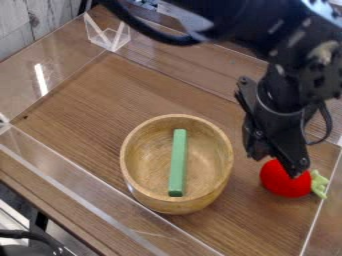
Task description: Move the red object to the left side of the table
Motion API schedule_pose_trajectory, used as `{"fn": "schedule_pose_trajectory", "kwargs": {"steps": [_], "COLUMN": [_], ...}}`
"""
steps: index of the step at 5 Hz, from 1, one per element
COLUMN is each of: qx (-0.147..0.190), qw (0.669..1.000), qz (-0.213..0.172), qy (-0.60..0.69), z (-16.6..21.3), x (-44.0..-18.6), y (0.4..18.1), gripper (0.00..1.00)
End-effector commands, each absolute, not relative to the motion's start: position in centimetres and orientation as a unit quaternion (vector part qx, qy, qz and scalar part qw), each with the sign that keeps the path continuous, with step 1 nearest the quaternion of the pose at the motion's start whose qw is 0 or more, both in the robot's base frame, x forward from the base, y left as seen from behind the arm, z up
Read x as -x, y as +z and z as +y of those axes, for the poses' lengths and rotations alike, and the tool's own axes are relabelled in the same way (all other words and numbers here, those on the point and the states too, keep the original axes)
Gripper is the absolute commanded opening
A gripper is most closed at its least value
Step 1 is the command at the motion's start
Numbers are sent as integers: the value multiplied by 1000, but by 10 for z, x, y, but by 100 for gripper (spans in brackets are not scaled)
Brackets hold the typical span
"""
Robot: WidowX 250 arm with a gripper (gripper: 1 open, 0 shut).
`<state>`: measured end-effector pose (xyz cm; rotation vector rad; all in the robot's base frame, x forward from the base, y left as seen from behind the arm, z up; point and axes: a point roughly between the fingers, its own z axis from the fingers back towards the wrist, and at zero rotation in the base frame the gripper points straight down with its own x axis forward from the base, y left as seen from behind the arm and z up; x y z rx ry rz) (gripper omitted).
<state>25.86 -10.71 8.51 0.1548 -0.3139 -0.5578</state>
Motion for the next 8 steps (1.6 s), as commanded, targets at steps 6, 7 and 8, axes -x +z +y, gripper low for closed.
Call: {"fn": "schedule_pose_trajectory", "kwargs": {"steps": [6, 7, 8], "qx": [-62, -58, -55], "qw": [942, 945, 949], "qz": [-154, -150, -146], "qy": [-292, -286, -273], "z": [-110, -106, -115], "x": [-276, -278, -283], "y": [77, 68, 48], "gripper": [100, 100, 100]}}
